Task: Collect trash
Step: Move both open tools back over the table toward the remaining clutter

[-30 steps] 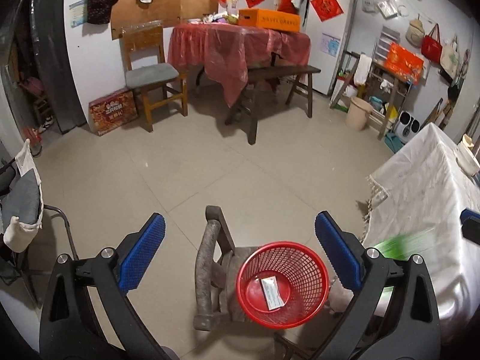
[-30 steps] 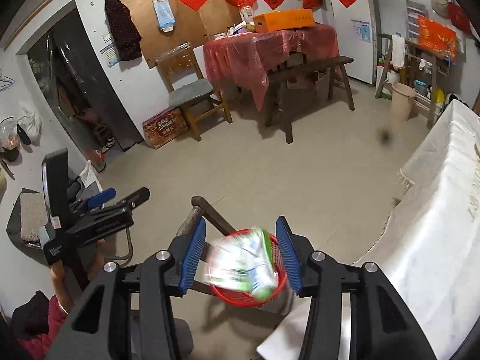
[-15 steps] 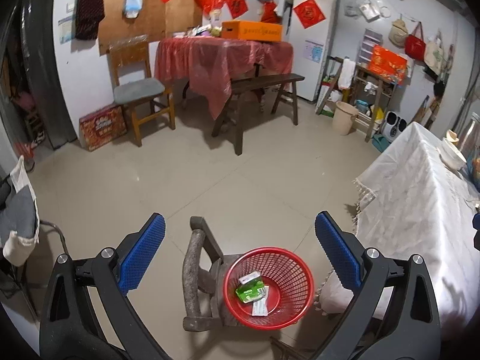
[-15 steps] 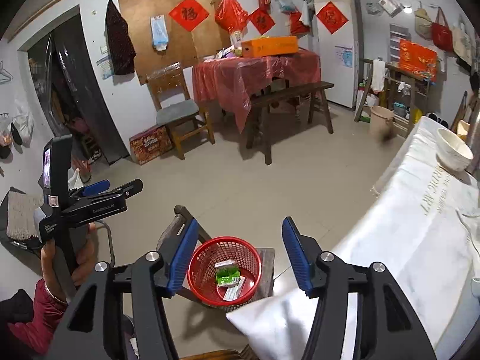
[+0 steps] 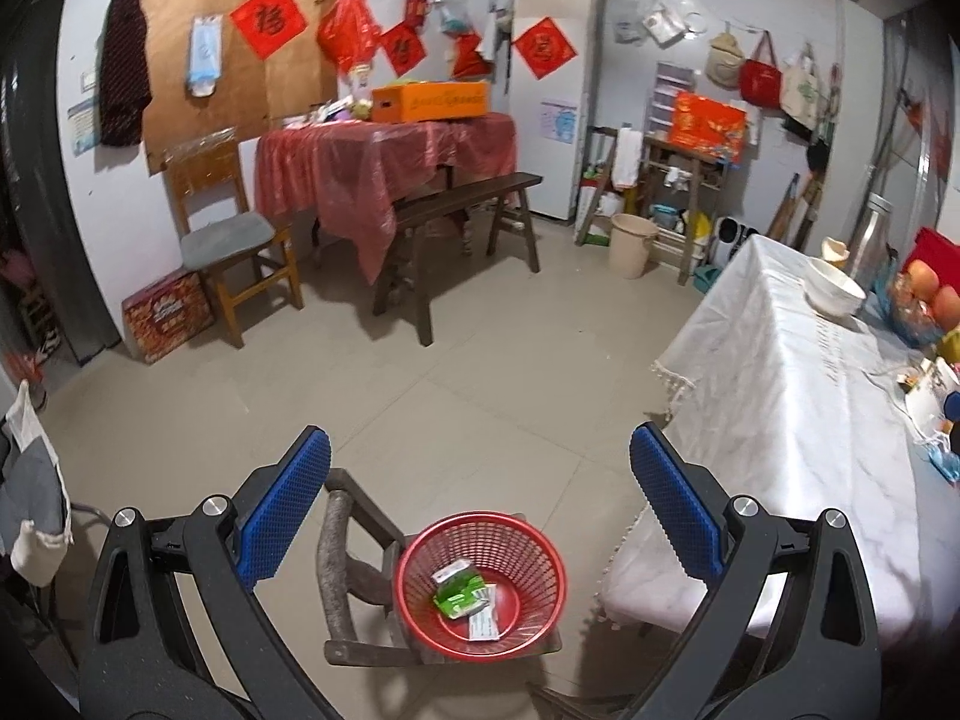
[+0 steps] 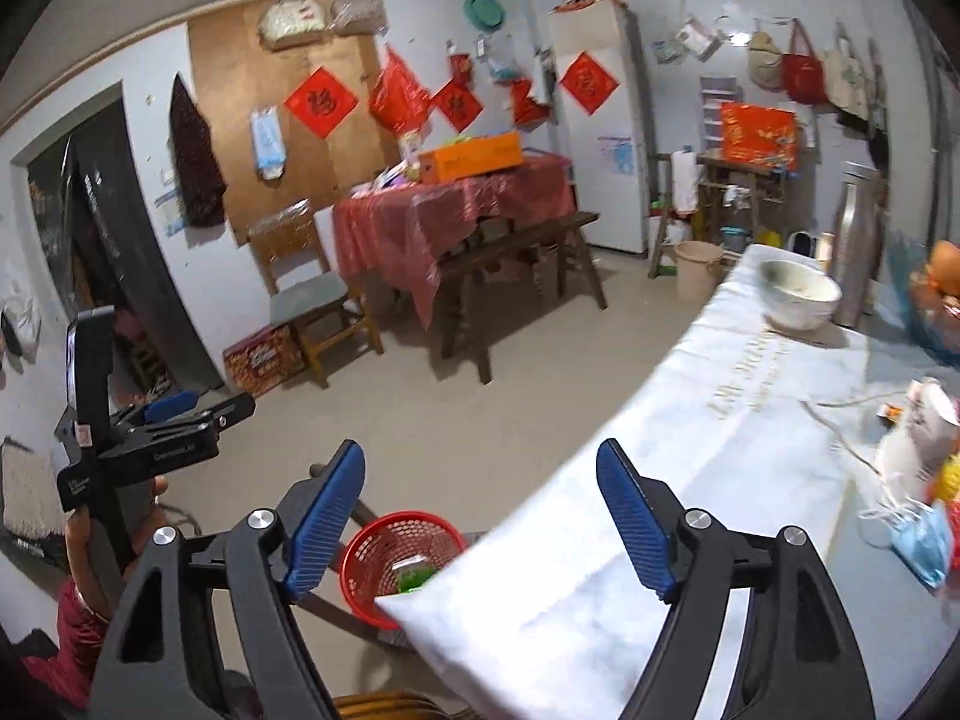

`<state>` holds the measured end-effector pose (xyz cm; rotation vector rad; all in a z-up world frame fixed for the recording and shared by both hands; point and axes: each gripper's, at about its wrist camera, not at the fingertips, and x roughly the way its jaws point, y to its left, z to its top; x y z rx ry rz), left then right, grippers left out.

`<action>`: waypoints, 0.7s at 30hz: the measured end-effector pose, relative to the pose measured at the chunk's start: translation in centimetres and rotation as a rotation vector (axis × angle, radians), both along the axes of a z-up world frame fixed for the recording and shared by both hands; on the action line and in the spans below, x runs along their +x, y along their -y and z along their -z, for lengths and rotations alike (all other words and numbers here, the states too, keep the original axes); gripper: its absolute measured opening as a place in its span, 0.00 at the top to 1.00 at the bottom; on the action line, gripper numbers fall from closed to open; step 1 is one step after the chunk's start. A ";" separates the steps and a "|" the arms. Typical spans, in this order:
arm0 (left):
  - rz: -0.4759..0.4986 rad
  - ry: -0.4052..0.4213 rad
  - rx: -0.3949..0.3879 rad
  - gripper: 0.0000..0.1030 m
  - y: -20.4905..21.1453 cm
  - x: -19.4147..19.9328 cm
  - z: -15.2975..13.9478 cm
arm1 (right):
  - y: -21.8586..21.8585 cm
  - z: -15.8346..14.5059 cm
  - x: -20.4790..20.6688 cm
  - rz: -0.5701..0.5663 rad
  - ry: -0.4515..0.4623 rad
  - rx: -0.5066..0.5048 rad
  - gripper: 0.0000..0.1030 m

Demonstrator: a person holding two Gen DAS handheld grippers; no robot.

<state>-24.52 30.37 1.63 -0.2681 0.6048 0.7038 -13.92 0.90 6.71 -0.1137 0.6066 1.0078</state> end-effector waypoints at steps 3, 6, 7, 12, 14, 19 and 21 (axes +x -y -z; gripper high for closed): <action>0.037 -0.011 0.014 0.07 1.9 1.4 -0.4 | 2.4 -0.3 0.9 0.041 0.000 0.028 0.22; 0.076 -0.025 0.025 0.07 3.9 2.9 -0.8 | 5.5 -0.4 1.8 0.085 -0.004 0.063 0.21; 0.090 -0.027 0.029 0.07 4.6 3.4 -1.0 | 6.6 -0.4 2.2 0.102 -0.007 0.077 0.20; 0.158 -0.031 0.031 0.07 8.5 5.6 -1.3 | 12.4 0.2 4.1 0.190 -0.029 0.141 0.18; 0.186 -0.031 0.023 0.07 9.9 6.5 -1.4 | 14.9 0.6 4.8 0.235 -0.033 0.163 0.18; 0.273 -0.063 0.020 0.07 14.7 9.9 -1.2 | 21.8 1.6 6.9 0.356 -0.065 0.235 0.17; 0.308 -0.072 0.027 0.07 16.8 11.0 -1.0 | 24.3 2.1 7.8 0.399 -0.082 0.261 0.17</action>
